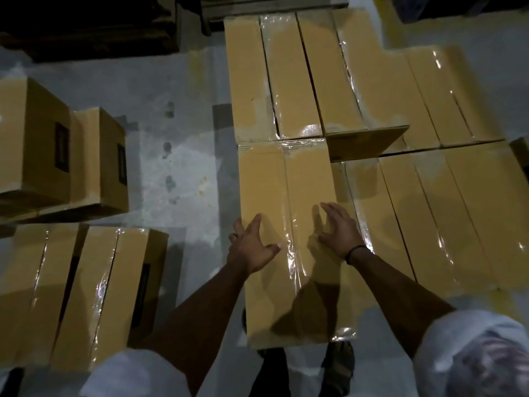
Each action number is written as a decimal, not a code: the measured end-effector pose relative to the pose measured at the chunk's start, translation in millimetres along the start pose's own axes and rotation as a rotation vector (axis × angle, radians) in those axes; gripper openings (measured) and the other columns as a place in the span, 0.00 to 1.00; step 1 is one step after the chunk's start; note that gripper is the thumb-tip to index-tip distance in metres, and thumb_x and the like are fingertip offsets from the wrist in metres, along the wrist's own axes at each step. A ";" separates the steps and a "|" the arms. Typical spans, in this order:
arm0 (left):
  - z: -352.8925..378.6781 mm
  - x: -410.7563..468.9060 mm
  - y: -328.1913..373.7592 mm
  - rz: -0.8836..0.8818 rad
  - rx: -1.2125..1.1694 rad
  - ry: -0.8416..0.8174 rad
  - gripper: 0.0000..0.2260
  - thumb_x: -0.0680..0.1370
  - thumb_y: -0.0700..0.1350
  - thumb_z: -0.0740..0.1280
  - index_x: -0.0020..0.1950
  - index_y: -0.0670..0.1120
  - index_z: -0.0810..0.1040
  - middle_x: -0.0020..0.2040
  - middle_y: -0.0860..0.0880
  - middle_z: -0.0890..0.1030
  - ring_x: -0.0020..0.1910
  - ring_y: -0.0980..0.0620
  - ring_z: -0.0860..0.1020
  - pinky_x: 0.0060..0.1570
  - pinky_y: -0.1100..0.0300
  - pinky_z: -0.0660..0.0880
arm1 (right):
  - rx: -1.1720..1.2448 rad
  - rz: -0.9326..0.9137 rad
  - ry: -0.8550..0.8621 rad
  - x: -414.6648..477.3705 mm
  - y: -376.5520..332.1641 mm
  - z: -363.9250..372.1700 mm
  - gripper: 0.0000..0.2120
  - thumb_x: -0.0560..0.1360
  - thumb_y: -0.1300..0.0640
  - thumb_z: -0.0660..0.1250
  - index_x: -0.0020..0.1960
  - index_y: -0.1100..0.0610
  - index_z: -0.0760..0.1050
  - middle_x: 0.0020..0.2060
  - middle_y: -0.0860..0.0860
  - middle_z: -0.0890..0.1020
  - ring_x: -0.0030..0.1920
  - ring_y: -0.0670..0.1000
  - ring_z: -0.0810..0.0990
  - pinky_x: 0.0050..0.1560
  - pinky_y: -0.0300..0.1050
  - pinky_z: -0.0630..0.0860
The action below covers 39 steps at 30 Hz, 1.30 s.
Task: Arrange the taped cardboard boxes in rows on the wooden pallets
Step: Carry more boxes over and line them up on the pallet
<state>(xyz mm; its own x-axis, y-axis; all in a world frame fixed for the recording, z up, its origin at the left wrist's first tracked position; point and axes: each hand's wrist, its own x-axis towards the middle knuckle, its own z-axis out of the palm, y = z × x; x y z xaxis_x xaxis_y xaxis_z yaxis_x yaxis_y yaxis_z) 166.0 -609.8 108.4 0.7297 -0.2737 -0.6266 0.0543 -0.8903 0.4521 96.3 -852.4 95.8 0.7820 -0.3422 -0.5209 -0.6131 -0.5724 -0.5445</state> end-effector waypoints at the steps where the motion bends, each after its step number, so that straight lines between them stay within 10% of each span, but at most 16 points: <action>1: 1.4 2.0 -3.2 0.008 0.022 -0.017 0.45 0.74 0.65 0.72 0.83 0.60 0.48 0.83 0.45 0.43 0.79 0.33 0.53 0.72 0.39 0.64 | 0.018 0.017 -0.006 2.5 1.8 1.9 0.41 0.72 0.59 0.77 0.79 0.47 0.62 0.80 0.47 0.59 0.76 0.59 0.61 0.76 0.60 0.64; 14: 54.1 -81.7 -36.9 0.016 0.173 -0.084 0.45 0.75 0.55 0.74 0.82 0.58 0.47 0.82 0.46 0.34 0.78 0.35 0.57 0.68 0.42 0.70 | -0.433 0.006 -0.258 -90.4 22.1 38.4 0.40 0.73 0.51 0.75 0.78 0.41 0.58 0.81 0.45 0.39 0.79 0.63 0.45 0.74 0.65 0.65; 22: 104.1 -149.3 -69.2 0.017 0.217 -0.091 0.48 0.76 0.53 0.73 0.83 0.59 0.40 0.82 0.38 0.43 0.69 0.37 0.73 0.62 0.48 0.76 | -0.441 -0.067 -0.267 -165.6 73.0 58.5 0.46 0.75 0.43 0.73 0.82 0.44 0.48 0.78 0.48 0.28 0.73 0.63 0.62 0.71 0.57 0.70; 39: 151.1 -167.1 -56.7 -0.019 0.316 0.120 0.44 0.79 0.47 0.73 0.83 0.58 0.45 0.80 0.40 0.50 0.65 0.36 0.76 0.58 0.48 0.79 | -0.529 -0.309 -0.098 -187.6 128.5 43.9 0.37 0.73 0.66 0.73 0.77 0.45 0.65 0.82 0.52 0.46 0.74 0.62 0.68 0.71 0.55 0.72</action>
<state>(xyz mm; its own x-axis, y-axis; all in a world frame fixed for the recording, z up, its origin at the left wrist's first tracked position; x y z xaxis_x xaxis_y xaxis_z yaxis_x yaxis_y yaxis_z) -62.0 -568.5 91.6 0.8064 -0.2280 -0.5456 -0.1314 -0.9687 0.2105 -134.0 -829.0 94.7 0.8850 -0.0461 -0.4632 -0.2019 -0.9346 -0.2929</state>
